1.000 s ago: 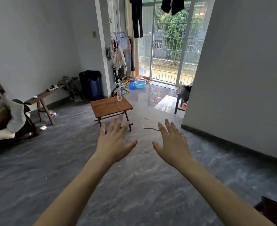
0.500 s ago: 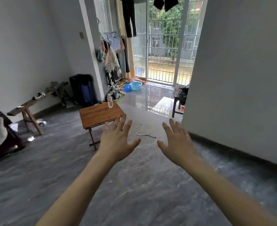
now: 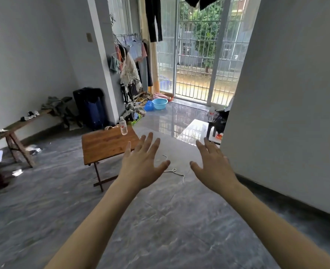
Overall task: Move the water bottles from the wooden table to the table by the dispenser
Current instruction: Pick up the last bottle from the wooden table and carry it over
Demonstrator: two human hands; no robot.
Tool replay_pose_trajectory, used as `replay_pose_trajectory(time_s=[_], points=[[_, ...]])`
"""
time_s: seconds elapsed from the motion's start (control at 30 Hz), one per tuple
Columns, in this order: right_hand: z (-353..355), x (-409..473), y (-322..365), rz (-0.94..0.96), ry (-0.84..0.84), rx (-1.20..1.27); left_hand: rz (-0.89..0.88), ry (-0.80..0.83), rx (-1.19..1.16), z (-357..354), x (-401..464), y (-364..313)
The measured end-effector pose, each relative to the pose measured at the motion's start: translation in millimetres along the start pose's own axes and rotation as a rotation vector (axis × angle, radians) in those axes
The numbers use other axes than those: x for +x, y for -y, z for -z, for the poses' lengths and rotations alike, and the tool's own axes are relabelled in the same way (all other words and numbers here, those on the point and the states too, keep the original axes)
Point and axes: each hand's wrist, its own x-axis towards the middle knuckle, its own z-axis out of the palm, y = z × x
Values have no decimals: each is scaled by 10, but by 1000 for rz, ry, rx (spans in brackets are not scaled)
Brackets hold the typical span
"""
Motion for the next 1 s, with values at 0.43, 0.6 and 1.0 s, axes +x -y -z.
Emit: replay_pose_trajectory(time_s=[0.43,0.6,1.0], points=[[-201,1878,-344,22,71,-123,-18,-14,15,-342,2078,297],[-331,2443,-508,25,93,-104,-12,40,29,-526,2619,405],[-463,4195,-1378,-7,84,-38,-34,86,36,-752,4541,43]])
